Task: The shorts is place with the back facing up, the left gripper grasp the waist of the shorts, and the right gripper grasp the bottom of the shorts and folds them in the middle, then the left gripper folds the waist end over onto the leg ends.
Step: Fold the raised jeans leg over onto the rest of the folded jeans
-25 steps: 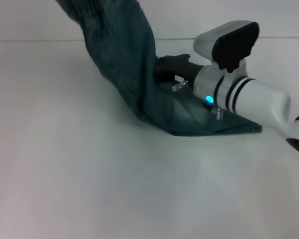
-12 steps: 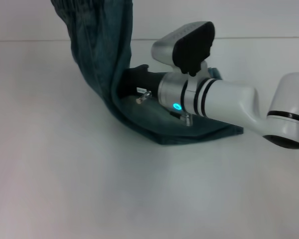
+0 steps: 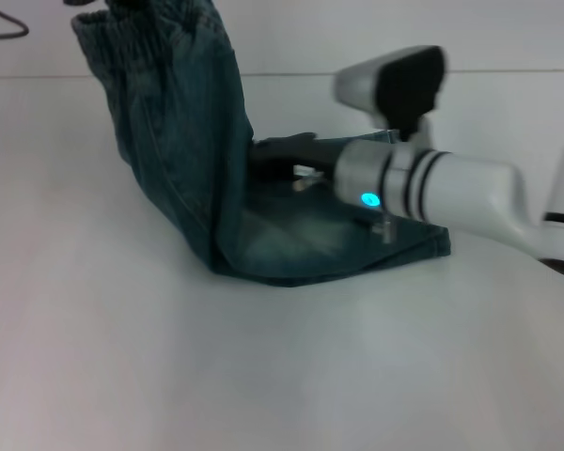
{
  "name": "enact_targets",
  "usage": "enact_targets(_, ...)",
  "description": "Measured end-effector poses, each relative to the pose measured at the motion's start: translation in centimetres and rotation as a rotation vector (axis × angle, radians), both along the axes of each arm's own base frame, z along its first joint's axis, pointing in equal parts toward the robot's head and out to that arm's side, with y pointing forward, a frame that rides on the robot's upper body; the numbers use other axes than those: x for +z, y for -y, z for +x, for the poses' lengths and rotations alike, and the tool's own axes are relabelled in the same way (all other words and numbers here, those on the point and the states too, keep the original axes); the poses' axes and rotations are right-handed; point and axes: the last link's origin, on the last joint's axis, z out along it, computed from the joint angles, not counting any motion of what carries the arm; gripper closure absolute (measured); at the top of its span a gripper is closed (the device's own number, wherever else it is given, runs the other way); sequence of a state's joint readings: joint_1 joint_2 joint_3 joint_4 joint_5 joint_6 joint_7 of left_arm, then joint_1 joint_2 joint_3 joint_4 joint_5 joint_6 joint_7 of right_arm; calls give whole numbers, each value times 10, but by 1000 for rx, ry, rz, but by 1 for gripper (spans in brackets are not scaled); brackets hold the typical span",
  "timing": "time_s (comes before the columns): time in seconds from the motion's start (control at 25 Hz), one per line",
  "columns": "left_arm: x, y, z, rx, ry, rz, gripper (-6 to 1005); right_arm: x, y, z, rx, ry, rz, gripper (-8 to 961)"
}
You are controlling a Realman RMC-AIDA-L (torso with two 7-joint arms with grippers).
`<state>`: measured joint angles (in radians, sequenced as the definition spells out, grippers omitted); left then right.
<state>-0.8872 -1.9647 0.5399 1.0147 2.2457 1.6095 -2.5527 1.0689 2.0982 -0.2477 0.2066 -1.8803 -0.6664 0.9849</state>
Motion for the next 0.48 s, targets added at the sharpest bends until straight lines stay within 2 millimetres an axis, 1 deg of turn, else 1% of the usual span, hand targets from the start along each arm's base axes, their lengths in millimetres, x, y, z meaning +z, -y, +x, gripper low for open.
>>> enact_targets(0.16,-4,5,-9,9,22,1,958,26,-3,32,-50,-70,74,951)
enact_targets(0.32,-19,7,-10,-1,34,-26,957,63,-8,67,-113,-145,210,951)
enact_targets(0.36,-19,7,-10,-1,34,-26,957,75,-9,74,-133,-179,258,951)
enact_targets(0.4,-35,8,-4,-21,39,-53,957,89,-10,83,-154,-222,317,951)
enact_targets(0.44,-40,7,-2,-27,41,-58,957,98,-10,88,-163,-249,357,951)
enact_targets(0.48,-48,7,2,-39,40,-71,957,110,-9,95,-177,-284,406,951)
